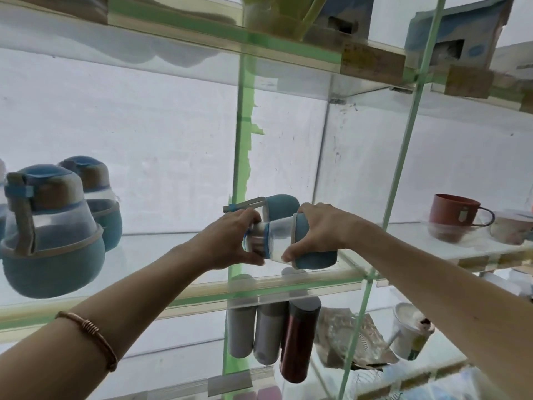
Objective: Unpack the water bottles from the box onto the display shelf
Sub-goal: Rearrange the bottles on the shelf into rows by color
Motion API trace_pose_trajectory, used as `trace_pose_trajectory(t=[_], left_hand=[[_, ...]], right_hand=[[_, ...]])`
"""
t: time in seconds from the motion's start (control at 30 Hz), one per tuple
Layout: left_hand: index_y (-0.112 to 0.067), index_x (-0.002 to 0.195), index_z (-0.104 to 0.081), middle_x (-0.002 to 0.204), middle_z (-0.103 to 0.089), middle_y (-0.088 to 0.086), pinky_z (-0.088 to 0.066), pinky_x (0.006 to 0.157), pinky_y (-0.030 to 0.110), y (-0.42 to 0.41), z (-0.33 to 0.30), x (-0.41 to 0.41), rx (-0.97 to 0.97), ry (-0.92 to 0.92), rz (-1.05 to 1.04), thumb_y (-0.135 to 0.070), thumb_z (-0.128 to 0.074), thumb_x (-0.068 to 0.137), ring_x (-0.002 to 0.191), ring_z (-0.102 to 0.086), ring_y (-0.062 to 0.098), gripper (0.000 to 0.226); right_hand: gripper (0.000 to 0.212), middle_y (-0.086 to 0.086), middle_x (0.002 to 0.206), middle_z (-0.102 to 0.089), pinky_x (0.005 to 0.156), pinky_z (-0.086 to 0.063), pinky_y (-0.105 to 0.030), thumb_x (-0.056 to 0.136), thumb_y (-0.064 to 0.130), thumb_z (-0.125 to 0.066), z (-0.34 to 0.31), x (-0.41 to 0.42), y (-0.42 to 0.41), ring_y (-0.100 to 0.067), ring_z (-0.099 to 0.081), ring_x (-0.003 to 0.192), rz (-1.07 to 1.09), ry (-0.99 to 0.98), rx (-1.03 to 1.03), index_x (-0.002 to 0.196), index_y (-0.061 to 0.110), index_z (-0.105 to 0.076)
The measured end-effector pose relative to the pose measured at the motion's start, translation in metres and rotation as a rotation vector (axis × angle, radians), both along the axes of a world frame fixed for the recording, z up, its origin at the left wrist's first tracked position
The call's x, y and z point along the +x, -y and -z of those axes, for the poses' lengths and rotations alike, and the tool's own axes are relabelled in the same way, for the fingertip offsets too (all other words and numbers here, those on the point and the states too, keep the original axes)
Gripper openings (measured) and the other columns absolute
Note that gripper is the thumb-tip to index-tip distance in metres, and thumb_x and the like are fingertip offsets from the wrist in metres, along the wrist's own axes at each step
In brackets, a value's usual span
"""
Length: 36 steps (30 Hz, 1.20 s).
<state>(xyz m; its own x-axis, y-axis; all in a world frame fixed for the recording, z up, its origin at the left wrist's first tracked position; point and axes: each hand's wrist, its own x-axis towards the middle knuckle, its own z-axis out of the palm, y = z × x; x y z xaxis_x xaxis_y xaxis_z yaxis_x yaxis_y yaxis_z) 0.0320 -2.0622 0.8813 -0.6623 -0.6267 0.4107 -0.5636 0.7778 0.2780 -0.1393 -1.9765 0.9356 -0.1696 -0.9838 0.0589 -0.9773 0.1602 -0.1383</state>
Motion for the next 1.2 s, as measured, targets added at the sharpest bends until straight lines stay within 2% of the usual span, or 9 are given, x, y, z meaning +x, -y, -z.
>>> trace_pose_trajectory(t=[0.2, 0.37, 0.57, 0.67, 0.77, 0.87, 1.0, 1.1, 1.2], left_hand=[[-0.023, 0.11, -0.041, 0.105, -0.052, -0.007, -0.046, 0.076, 0.02, 0.002, 0.002, -0.001, 0.056, -0.058, 0.038, -0.033, -0.083, 0.068, 0.096, -0.052, 0.012, 0.06], [-0.024, 0.105, -0.044, 0.102, -0.058, -0.007, -0.049, 0.076, 0.024, 0.001, -0.004, 0.01, 0.132, -0.125, 0.062, -0.032, -0.088, 0.06, 0.092, -0.056, 0.014, 0.063], [-0.017, 0.119, -0.052, 0.117, -0.056, 0.0, -0.059, 0.077, 0.033, -0.012, -0.031, 0.041, 0.595, -0.554, 0.177, 0.008, -0.079, 0.065, 0.097, -0.066, 0.022, 0.065], [-0.017, 0.123, -0.052, 0.119, -0.057, 0.003, -0.057, 0.082, 0.03, -0.018, -0.035, 0.058, 0.686, -0.695, 0.186, 0.007, -0.076, 0.069, 0.1, -0.066, 0.02, 0.064], [-0.012, 0.12, -0.055, 0.112, -0.065, 0.011, -0.054, 0.086, 0.028, -0.02, -0.033, 0.074, 0.755, -0.839, 0.118, -0.001, -0.076, 0.071, 0.102, -0.066, 0.022, 0.054], [-0.013, 0.103, -0.062, 0.102, -0.069, 0.01, -0.055, 0.087, 0.033, -0.024, -0.033, 0.084, 0.693, -0.853, 0.015, -0.012, -0.077, 0.075, 0.101, -0.066, 0.025, 0.032], [-0.02, 0.092, -0.063, 0.098, -0.069, 0.007, -0.053, 0.091, 0.037, -0.019, -0.046, 0.101, 0.535, -0.844, -0.091, -0.014, -0.082, 0.071, 0.097, -0.065, 0.023, 0.029], [-0.02, 0.105, -0.061, 0.098, -0.065, 0.0, -0.052, 0.08, 0.024, -0.013, -0.059, 0.114, 0.43, -0.733, -0.118, -0.015, -0.081, 0.072, 0.093, -0.062, 0.014, 0.039], [-0.02, 0.112, -0.058, 0.097, -0.064, -0.004, -0.048, 0.065, 0.009, -0.013, -0.062, 0.118, 0.416, -0.665, -0.068, -0.011, -0.078, 0.075, 0.087, -0.06, 0.005, 0.043]], right_hand=[[0.09, 0.0, 0.119, -0.048, 0.086, -0.05, -0.033, 0.056, 0.053, -0.085, -0.001, -0.006, 0.001, -0.019, -0.051, 0.104, -0.058, -0.093, 0.049, 0.127, 0.022, -0.039], [0.089, 0.001, 0.119, -0.049, 0.087, -0.05, -0.033, 0.055, 0.049, -0.087, 0.005, -0.007, -0.002, -0.018, -0.05, 0.104, -0.106, -0.009, -0.038, 0.126, 0.023, -0.04], [0.089, 0.004, 0.111, -0.049, 0.085, -0.053, -0.037, 0.049, 0.058, -0.085, 0.03, 0.01, -0.005, -0.014, -0.051, 0.099, -0.124, 0.259, -0.289, 0.119, 0.024, -0.043], [0.091, 0.004, 0.113, -0.047, 0.082, -0.052, -0.034, 0.046, 0.064, -0.083, 0.039, 0.03, -0.001, -0.013, -0.05, 0.099, -0.145, 0.324, -0.38, 0.117, 0.023, -0.044], [0.094, 0.004, 0.114, -0.044, 0.082, -0.048, -0.028, 0.048, 0.063, -0.084, 0.044, 0.055, 0.003, -0.013, -0.049, 0.101, -0.159, 0.429, -0.445, 0.121, 0.021, -0.041], [0.096, 0.004, 0.114, -0.038, 0.088, -0.045, -0.029, 0.053, 0.058, -0.084, 0.05, 0.083, 0.01, -0.013, -0.045, 0.107, -0.204, 0.45, -0.507, 0.124, 0.018, -0.035], [0.088, 0.003, 0.12, -0.036, 0.086, -0.043, -0.025, 0.064, 0.052, -0.082, 0.056, 0.11, 0.025, -0.013, -0.041, 0.113, -0.271, 0.571, -0.445, 0.129, 0.022, -0.03], [0.08, 0.0, 0.128, -0.037, 0.081, -0.041, -0.02, 0.073, 0.035, -0.081, 0.059, 0.119, 0.035, -0.012, -0.041, 0.113, -0.331, 0.643, -0.356, 0.134, 0.022, -0.03], [0.084, 0.0, 0.125, -0.038, 0.084, -0.045, -0.023, 0.068, 0.039, -0.084, 0.058, 0.122, 0.039, -0.014, -0.042, 0.114, -0.315, 0.593, -0.361, 0.133, 0.022, -0.033]])
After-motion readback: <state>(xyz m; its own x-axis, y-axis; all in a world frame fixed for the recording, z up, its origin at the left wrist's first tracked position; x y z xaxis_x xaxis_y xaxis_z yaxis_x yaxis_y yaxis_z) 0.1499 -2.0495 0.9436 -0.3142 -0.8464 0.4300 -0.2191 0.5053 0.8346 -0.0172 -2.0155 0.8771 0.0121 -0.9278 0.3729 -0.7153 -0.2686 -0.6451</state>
